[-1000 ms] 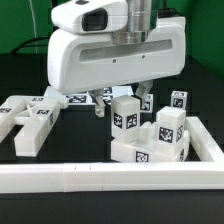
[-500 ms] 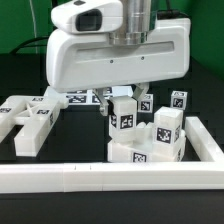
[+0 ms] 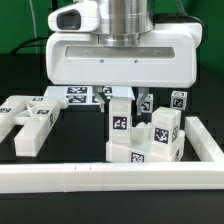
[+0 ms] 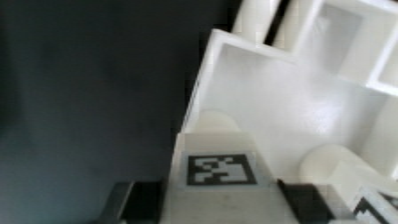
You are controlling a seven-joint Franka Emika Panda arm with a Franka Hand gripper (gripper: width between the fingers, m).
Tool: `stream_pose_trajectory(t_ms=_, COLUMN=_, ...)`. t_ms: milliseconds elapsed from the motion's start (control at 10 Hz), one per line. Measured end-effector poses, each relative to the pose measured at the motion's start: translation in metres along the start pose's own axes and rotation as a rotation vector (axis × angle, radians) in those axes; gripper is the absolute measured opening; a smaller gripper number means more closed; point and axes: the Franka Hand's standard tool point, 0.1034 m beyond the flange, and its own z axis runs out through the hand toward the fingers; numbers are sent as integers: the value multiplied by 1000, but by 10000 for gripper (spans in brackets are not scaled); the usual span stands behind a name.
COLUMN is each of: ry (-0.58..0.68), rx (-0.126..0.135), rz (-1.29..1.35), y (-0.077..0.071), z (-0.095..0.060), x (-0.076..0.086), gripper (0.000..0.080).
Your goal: Assemble chair
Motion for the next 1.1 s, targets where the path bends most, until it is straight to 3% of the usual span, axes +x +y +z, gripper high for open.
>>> stream_pose_trajectory(t_ms=500, ry=-7, rx=16, rz=412, y=-4, z=1, x=-1, gripper=291)
stream_pose_trajectory(t_ms=700, ry=-5, rx=11, rz=344, y=-3, z=1, x=-1, gripper=535)
stream_pose_trajectory(t_ms=800, ry=-2, rx=6, rz=271, y=-2, z=1, x=0, gripper=617)
stream_pose_trajectory(t_ms=1100, ry=1, rx=4, rz=57, y=-1, z=0, x=1, gripper=648)
